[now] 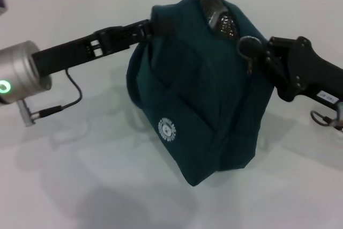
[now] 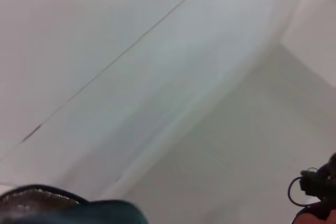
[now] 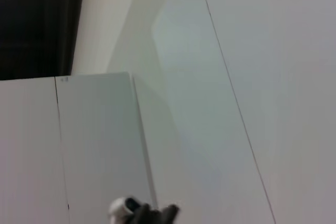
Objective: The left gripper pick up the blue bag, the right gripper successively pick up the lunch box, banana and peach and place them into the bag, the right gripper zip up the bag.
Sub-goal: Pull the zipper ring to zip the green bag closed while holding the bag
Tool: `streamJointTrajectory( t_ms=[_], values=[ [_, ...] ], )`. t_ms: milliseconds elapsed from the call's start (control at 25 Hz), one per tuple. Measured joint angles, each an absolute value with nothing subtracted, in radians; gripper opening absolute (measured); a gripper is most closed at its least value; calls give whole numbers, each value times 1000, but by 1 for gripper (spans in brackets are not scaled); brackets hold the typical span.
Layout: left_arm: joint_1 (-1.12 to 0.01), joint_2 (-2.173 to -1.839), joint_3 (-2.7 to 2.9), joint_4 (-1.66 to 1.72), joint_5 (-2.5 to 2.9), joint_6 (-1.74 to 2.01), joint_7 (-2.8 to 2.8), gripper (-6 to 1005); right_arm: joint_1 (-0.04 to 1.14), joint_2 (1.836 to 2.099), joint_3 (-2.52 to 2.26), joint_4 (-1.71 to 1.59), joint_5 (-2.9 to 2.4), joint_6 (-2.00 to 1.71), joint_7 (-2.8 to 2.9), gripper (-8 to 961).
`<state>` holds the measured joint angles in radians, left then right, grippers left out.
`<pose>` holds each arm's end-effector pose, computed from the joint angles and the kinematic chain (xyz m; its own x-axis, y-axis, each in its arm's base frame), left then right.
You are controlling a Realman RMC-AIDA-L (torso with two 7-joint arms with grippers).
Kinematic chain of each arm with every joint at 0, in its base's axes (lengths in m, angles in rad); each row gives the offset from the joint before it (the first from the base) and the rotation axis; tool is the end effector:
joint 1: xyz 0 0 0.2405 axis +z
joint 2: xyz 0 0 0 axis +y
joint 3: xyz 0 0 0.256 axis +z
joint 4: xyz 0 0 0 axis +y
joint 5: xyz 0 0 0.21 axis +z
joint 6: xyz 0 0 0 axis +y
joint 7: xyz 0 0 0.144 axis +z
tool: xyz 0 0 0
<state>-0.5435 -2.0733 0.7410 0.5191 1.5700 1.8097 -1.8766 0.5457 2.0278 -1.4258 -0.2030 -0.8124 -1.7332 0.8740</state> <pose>-0.2103 0.3166 0.0174 0.2546 0.6744 0.6931 0.5574 -0.6880 0.4647 0.2141 0.3018 -0.0188 0.4403 -0.0333 -0.8972 -0.3230 -0.9383 -0.1237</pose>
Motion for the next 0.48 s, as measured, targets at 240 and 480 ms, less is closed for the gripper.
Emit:
streamJointTrajectory(
  t_ms=[240, 480],
  values=[
    [-474, -2069, 741, 514, 1554, 1870, -1750, 705, 584, 2028, -1431, -207, -800, -1712, 899, 17],
    [-408, -2066, 742, 513, 1555, 1939, -1649, 696, 634, 2028, -1460, -210, -786, -1668, 949, 17]
  ],
)
